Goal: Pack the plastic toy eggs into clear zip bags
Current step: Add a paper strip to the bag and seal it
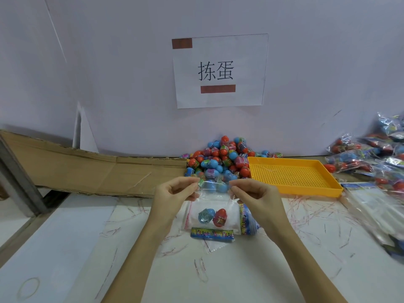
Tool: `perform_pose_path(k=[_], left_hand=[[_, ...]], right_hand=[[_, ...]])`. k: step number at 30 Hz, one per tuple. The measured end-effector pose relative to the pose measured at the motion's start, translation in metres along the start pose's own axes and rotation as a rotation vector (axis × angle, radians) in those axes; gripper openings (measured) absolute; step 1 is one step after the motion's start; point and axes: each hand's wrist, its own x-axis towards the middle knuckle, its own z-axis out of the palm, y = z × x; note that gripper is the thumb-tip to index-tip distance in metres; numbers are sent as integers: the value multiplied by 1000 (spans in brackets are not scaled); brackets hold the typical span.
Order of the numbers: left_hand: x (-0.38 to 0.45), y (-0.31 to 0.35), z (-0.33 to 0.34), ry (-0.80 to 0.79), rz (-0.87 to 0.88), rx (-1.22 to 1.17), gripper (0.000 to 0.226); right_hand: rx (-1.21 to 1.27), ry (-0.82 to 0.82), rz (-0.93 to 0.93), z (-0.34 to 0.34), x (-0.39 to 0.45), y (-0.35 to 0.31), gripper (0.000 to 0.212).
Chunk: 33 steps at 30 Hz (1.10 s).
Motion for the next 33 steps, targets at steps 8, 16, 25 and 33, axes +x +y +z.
perform_pose_path(k=[8, 16, 25, 33], left_hand=[[2, 2, -6, -31, 28, 54, 16], [0, 5, -10, -53, 45, 69, 27], [0, 4, -13, -70, 104, 169, 27], [1, 2, -16, -74, 131, 149, 12]], right_hand=[[12, -20, 2, -2, 1, -2, 15], [44, -51, -40, -3, 1, -2, 23], [-25, -73, -47, -3, 0, -4, 30], [-61, -52, -42, -2, 0, -5, 44]])
